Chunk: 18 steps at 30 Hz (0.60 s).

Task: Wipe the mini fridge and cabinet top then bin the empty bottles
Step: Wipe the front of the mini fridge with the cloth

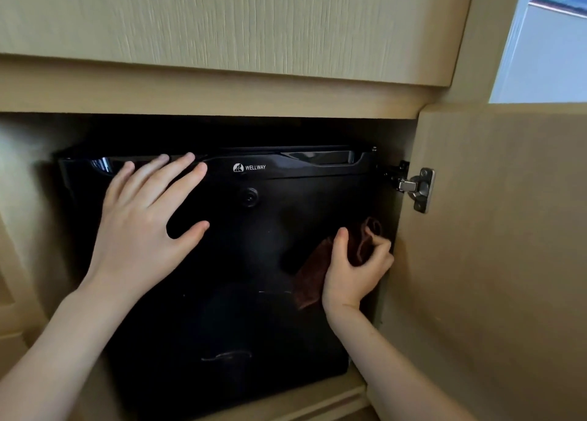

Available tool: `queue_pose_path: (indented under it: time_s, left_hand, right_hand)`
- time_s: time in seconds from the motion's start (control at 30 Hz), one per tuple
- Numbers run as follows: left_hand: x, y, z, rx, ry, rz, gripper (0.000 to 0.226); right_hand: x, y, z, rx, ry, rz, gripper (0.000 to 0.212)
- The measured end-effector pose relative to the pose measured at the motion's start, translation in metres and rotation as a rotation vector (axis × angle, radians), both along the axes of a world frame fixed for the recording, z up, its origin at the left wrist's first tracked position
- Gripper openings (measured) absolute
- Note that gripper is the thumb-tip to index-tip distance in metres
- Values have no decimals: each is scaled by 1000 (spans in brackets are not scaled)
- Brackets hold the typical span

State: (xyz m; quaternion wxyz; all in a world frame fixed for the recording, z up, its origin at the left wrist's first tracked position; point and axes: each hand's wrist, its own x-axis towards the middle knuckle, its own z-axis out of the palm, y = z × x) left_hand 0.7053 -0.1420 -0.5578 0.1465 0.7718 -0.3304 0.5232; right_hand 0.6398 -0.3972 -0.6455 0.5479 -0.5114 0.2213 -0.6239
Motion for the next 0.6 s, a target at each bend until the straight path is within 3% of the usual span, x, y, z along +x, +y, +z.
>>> queue_pose_path:
  time_s: [0.1,0.33,0.6]
  left_hand:
    - [-2,-2,1,-13,2,3,72]
    - [-3,-2,0,-19,-20,-6,72]
    - [-2,-2,-1,-11,-18,-5,73]
  right_hand:
    - [-1,-3,-7,10,34,17,28]
    - [11,-7,64,-136,-86,-20,37]
    - [-2,12,-5,-160,57,-16,33]
